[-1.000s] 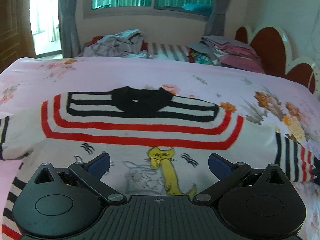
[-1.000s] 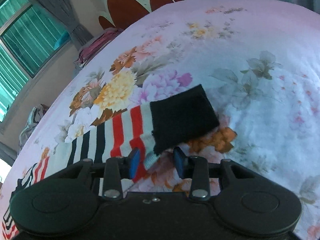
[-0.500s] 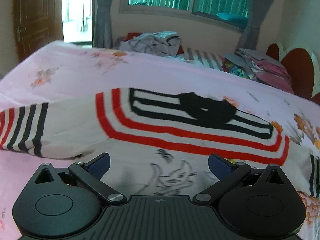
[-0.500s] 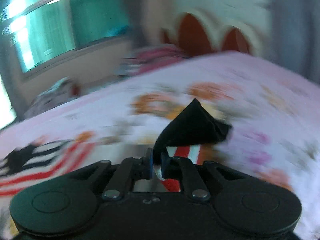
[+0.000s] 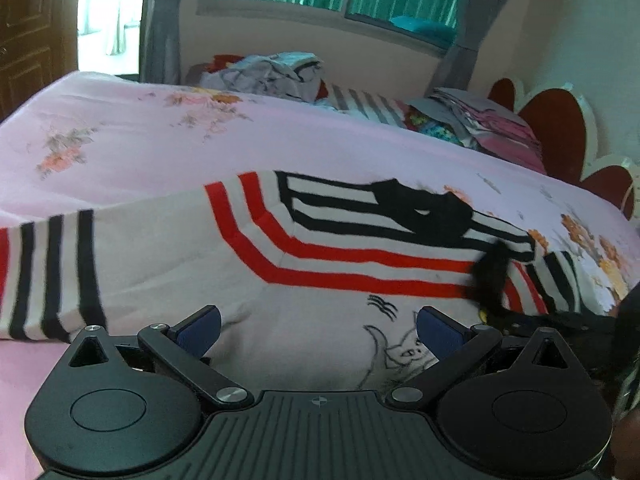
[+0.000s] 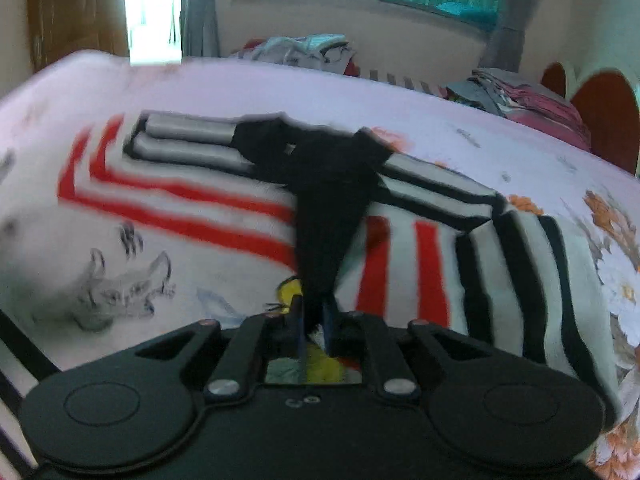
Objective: Fold small clothes
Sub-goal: 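Carry the cuff across the sweater body with the right tool and release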
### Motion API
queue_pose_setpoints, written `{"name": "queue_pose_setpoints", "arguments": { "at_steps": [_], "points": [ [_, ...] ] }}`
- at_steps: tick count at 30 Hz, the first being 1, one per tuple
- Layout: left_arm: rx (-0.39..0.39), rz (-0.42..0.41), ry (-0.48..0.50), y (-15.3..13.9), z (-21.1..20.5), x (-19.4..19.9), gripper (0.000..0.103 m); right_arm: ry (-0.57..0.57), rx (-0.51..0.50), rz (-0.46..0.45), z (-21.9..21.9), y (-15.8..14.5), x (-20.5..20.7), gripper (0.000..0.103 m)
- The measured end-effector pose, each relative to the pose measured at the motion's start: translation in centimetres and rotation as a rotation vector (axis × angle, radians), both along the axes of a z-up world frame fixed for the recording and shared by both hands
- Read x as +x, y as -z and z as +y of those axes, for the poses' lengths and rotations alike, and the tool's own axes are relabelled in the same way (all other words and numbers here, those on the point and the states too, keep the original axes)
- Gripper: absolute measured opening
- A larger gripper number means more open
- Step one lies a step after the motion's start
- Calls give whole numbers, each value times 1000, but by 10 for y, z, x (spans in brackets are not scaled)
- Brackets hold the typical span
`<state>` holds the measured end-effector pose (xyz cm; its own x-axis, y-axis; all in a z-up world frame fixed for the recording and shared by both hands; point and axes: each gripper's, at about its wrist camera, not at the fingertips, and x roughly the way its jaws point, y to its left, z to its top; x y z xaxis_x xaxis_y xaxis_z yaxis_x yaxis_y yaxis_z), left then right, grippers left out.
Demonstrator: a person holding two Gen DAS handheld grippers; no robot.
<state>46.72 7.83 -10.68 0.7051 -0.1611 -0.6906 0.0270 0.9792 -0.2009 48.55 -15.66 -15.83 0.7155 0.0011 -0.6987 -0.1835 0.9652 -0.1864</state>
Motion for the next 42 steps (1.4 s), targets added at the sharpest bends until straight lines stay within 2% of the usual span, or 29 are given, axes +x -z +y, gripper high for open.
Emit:
{"name": "queue_pose_setpoints", "arguments": {
  "at_steps": [1, 2, 4, 7, 10, 14, 17, 20, 22, 24, 26, 29, 32, 37, 41, 42],
  "points": [
    [-9, 1, 10, 1, -2, 1, 103, 7, 6, -1, 1, -4, -4, 17],
    [-19, -1, 24, 2, -6, 2, 103, 10, 53, -5, -3, -11, -8, 21],
    [-34, -1, 56, 4, -17, 8, 103, 36, 137, -36, -19, -25, -20, 21],
    [-73, -6, 114, 10, -45, 20, 103, 115, 185, -96, -52, -46, -32, 20],
    [-97, 15, 175, 22, -80, 38, 102, 211, 196, -131, -91, -58, -41, 20],
    [-95, 35, 186, 37, -116, 64, 102, 343, 208, -161, -148, -68, -58, 21],
    [-94, 73, 203, 47, -137, 82, 72, 420, 215, -163, -182, -66, -63, 22],
    [-92, 107, 203, 56, -150, 95, 66, 470, 229, -159, -205, -62, -73, 22],
    [-73, 103, 198, 59, -156, 98, 51, 483, 234, -156, -216, -59, -74, 22],
    [-65, 101, 167, 59, -155, 101, 5, 488, 239, -149, -222, -56, -73, 22],
    [-104, 67, 118, 52, -146, 99, 5, 486, 246, -143, -228, -56, -72, 22],
    [-69, -46, 62, 28, -130, 86, 5, 471, 257, -141, -229, -55, -66, 22],
    [-36, -92, 15, 16, -105, 78, 5, 447, 269, -133, -228, -55, -57, 22],
    [52, -48, -6, 33, -85, 75, 5, 403, 280, -110, -219, -51, -45, 22],
    [45, -5, -26, 50, -83, 75, 6, 378, 278, -91, -216, -48, -39, 22],
    [52, -1, -34, 52, -83, 75, 9, 365, 284, -90, -217, -49, -37, 22]
  ]
}}
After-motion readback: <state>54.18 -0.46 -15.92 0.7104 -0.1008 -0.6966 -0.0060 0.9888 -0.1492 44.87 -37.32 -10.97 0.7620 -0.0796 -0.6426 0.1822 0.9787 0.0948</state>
